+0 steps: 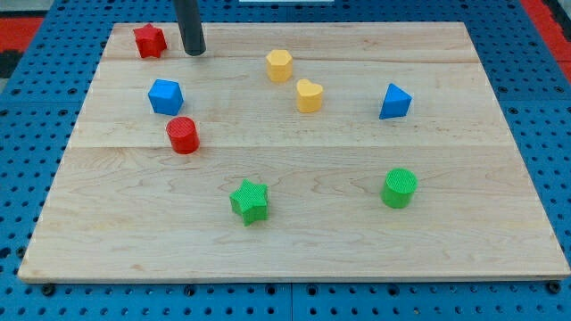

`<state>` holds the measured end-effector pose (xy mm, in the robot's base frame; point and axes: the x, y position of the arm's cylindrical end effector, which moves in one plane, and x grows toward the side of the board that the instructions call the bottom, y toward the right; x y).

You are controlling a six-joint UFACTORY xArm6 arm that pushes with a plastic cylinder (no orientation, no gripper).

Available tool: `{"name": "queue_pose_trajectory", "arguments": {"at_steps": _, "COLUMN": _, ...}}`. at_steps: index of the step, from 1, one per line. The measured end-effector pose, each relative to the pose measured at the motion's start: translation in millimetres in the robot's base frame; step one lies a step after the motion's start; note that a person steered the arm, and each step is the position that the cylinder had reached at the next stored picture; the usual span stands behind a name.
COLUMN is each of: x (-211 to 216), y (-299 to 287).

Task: Move the yellow heart to the top of the yellow hexagon

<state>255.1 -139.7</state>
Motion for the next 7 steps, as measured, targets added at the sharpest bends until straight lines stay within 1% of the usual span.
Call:
{"name": "queue_pose_trajectory", "arguments": {"at_steps": 1, "x": 7, "y": 3}}
{"name": "queue_pose_trajectory", "arguments": {"at_steps": 3, "x": 73, "y": 66}}
{"name": "queue_pose_trajectory", "arguments": {"at_steps": 4, "x": 108, "y": 88}}
{"name": "queue_pose_trajectory", "arguments": {"at_steps": 5, "x": 130, "y": 101}}
{"name": "queue_pose_trajectory", "arguments": {"at_steps": 6, "x": 143, "y": 145}}
{"name": "queue_pose_trajectory", "arguments": {"at_steps": 7, "x": 142, "y": 162}}
